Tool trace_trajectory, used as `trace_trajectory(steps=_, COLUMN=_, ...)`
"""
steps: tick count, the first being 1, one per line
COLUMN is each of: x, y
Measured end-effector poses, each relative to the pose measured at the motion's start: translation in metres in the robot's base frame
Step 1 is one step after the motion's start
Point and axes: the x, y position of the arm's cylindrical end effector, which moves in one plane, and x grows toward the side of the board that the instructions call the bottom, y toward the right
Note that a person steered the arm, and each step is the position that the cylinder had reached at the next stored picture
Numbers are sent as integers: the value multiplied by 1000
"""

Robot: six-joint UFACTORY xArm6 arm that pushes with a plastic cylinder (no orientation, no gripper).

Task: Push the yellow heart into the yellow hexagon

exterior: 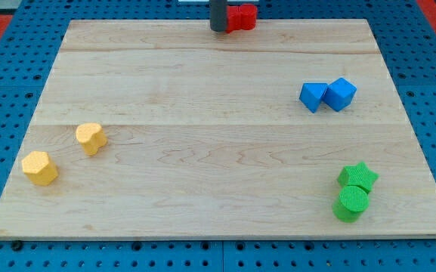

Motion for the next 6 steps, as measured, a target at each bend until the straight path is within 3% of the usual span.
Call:
trace_trajectory(steps=1, x=50, y=17)
trace_trajectory(steps=2, x=64, y=32)
trace_trajectory(steps=3, x=34, y=116)
trace_trajectory(steps=4, x=-29, y=167)
trace_trajectory(steps=6, x=-31, y=153)
